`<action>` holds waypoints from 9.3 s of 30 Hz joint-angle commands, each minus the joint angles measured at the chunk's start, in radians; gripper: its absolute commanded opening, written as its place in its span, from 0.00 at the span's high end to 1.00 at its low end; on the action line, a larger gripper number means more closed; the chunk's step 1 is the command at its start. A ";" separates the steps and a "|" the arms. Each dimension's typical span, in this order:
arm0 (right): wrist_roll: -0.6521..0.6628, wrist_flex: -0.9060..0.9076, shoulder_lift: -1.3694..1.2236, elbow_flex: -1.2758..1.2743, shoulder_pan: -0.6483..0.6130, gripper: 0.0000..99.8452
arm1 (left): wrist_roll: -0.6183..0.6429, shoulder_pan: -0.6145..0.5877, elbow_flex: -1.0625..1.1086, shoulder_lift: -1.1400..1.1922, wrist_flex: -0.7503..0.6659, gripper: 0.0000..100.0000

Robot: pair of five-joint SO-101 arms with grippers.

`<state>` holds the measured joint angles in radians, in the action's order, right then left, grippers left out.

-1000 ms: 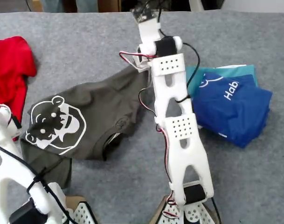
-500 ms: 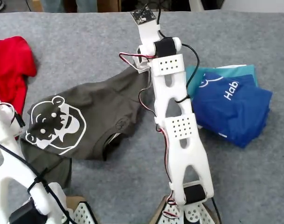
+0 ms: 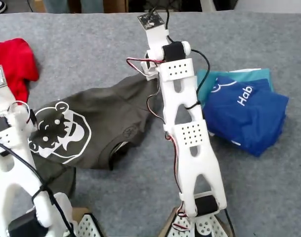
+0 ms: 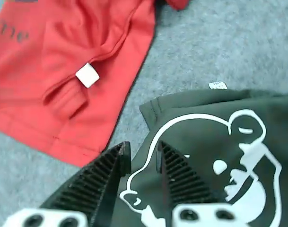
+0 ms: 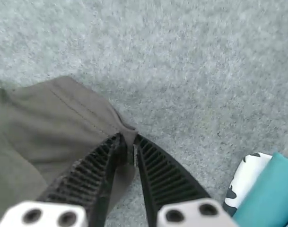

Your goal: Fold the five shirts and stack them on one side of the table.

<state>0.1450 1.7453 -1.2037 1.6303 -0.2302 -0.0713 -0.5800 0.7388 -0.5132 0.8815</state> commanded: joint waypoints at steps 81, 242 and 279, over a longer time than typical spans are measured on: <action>0.416 -0.006 0.179 -0.229 0.242 0.99 | 0.806 0.351 -1.831 1.628 0.649 0.97; 0.414 0.025 0.602 -0.242 -0.034 0.99 | 0.069 0.148 0.484 -0.259 -0.822 0.97; 0.539 -0.253 1.420 -1.739 -0.006 0.99 | -0.127 0.013 0.443 -0.516 -0.012 0.97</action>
<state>0.6805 1.5060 0.1389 -0.0867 -0.2593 -0.1634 -0.5524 1.2037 -1.0088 0.8309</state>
